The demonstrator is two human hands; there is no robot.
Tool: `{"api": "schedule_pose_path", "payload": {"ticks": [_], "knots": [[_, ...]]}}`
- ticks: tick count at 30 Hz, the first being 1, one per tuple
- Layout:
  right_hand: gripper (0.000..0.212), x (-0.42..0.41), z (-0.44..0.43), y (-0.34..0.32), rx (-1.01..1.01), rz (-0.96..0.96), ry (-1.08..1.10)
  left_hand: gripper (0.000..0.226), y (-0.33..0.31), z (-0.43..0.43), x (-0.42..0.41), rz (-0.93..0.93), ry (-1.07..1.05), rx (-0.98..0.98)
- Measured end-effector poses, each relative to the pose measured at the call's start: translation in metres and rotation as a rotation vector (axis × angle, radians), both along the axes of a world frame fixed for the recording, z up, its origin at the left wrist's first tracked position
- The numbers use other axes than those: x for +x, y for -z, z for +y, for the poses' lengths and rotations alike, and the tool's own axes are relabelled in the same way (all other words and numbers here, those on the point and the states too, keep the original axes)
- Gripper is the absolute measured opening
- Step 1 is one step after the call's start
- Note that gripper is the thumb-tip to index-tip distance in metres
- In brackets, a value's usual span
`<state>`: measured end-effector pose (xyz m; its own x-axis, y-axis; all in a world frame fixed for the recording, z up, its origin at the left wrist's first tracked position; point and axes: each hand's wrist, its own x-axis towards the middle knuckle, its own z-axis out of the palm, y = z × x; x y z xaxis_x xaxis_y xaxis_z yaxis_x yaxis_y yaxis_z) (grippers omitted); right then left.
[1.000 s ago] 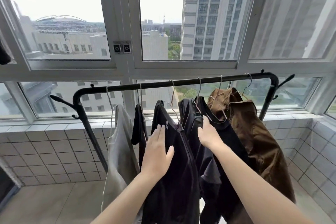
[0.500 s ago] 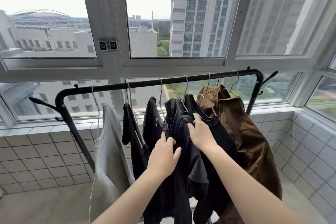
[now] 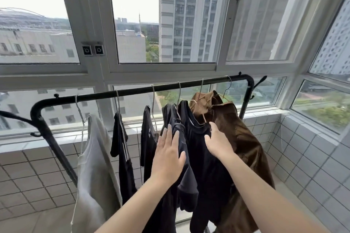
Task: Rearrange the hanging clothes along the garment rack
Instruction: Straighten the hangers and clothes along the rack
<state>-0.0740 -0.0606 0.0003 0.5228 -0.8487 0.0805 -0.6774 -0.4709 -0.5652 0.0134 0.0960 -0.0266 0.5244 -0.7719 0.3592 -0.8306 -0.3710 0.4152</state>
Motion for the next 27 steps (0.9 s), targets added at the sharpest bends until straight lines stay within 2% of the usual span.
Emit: {"api": "schedule_pose_path", "payload": {"ticks": [4,7,12,19,25,27], "knots": [[0.054,0.000,-0.006,-0.001,0.035,-0.006,-0.081,0.080,0.000,-0.014,-0.012,0.312,0.020,-0.029],[0.051,-0.002,-0.016,-0.004,0.003,0.019,-0.120,0.085,0.001,-0.024,-0.016,0.438,-0.034,0.004],[0.050,-0.003,-0.029,-0.008,-0.052,0.067,-0.194,0.078,0.004,-0.037,-0.017,0.439,-0.145,0.084],[0.052,-0.004,-0.044,-0.005,-0.066,0.071,-0.228,0.068,0.002,-0.051,-0.024,0.470,-0.216,0.084],[0.053,-0.004,-0.043,-0.005,-0.064,0.080,-0.227,0.073,0.017,-0.060,-0.022,0.449,-0.290,0.117],[0.052,-0.004,-0.045,-0.006,-0.071,0.087,-0.217,0.077,0.018,-0.063,-0.021,0.509,-0.309,0.064]]}}
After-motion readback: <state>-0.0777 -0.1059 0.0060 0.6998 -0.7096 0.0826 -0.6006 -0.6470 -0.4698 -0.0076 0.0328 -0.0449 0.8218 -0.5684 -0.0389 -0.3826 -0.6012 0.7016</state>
